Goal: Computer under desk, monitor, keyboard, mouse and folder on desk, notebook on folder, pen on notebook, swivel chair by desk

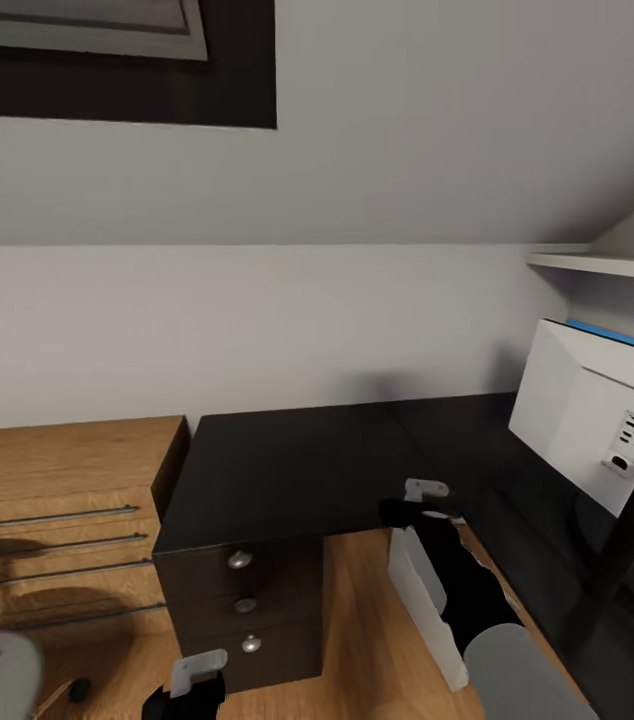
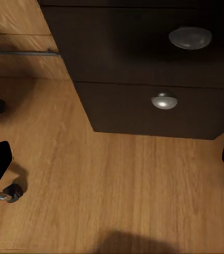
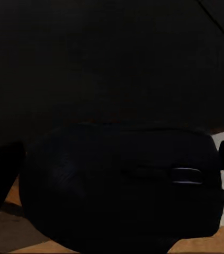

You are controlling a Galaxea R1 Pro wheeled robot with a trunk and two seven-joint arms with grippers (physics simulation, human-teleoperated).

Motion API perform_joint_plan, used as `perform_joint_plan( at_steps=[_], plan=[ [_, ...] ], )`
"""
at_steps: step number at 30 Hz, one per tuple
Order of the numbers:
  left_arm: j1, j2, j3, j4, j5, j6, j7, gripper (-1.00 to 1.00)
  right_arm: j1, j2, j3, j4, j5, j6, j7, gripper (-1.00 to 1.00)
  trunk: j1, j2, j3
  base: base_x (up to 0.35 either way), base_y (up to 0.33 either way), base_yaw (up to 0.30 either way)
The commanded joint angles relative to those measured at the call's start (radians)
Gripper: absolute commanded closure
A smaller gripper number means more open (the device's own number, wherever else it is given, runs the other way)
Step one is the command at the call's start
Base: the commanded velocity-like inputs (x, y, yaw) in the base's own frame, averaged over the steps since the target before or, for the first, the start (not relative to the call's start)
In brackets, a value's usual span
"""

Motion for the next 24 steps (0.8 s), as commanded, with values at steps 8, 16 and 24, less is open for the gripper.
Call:
perform_joint_plan(
  at_steps=[8, 16, 24],
  plan=[
    [-0.001, 0.001, -0.004, 0.000, 0.006, 0.004, 0.008, -1.00, 0.025, -0.003, 0.001, -0.086, -0.102, 0.045, -0.017, 1.00, 0.000, -0.001, -0.008, 0.000, 0.000, 0.252],
    [-0.001, 0.000, -0.004, 0.023, 0.006, 0.001, 0.009, -1.00, 0.091, -0.008, 0.005, -0.115, -0.099, 0.047, -0.024, 1.00, 0.000, -0.001, -0.015, -0.019, -0.063, 0.250],
    [-0.001, 0.001, -0.004, 0.028, 0.007, 0.001, 0.012, -1.00, 0.095, -0.008, 0.006, -0.119, -0.098, 0.046, -0.025, 1.00, 0.000, -0.001, -0.022, -0.060, -0.294, 0.248]
  ],
)
